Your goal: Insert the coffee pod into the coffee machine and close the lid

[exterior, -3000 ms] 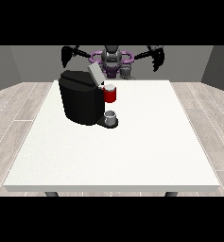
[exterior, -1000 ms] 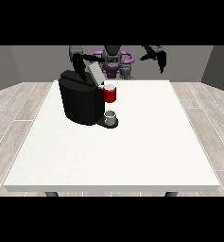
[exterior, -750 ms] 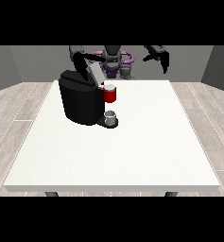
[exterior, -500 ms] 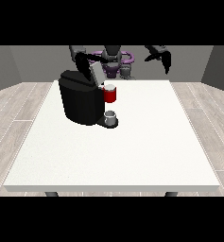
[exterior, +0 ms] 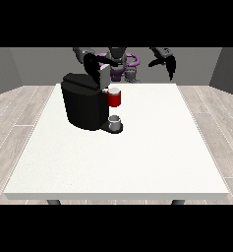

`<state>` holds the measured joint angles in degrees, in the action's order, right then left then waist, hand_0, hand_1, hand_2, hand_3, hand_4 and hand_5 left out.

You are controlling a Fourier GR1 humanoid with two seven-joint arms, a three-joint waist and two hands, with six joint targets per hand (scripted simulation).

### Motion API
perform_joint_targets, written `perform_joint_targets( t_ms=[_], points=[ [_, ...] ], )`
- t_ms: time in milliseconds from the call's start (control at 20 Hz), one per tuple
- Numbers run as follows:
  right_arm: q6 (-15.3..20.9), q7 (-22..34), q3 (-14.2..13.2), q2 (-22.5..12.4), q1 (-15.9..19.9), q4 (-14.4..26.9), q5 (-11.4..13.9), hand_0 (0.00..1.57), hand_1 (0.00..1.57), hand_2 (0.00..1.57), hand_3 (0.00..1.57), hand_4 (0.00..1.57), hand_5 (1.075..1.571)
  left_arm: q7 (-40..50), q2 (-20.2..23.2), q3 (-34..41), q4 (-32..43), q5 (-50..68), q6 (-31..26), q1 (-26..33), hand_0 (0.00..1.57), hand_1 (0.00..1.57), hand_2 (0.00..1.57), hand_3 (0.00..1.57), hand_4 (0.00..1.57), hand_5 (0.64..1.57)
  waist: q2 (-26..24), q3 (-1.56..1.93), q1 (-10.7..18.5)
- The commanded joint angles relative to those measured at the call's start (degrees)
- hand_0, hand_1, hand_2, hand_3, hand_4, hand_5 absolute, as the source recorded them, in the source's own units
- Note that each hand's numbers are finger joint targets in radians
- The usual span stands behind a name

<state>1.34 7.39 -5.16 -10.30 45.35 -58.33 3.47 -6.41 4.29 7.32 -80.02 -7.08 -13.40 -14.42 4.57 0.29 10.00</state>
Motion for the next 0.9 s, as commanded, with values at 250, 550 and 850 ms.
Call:
perform_joint_targets(
  t_ms=[250, 550, 850],
  points=[
    [0.21, -0.01, 3.54, 0.67, 6.23, -3.0, 3.49, 0.0, 0.0, 0.0, 0.0, 0.1, 1.571, 0.13, 0.59, -0.44, 0.44, 0.34, -0.89, -2.66, 0.0, 0.0, 0.0, 0.0, 0.34, 1.571, 3.24, -0.31, 5.61],
    [2.16, 3.34, 4.18, -0.45, 9.39, -4.46, 6.46, 0.0, 0.0, 0.0, 0.0, 0.26, 1.571, 1.26, -0.69, -2.71, -0.71, 0.02, -1.43, -5.82, 0.0, 0.0, 0.0, 0.0, 0.38, 1.571, 4.42, -0.29, 10.14],
    [0.61, 8.79, 2.47, -3.0, 11.55, -8.37, 5.54, 0.0, 0.0, 0.0, 0.0, 0.1, 1.571, 0.54, -0.33, -2.63, 0.24, 1.39, -3.29, -7.78, 0.0, 0.0, 0.0, 0.0, 0.4, 1.571, 6.8, -0.3, 13.27]
  ],
)
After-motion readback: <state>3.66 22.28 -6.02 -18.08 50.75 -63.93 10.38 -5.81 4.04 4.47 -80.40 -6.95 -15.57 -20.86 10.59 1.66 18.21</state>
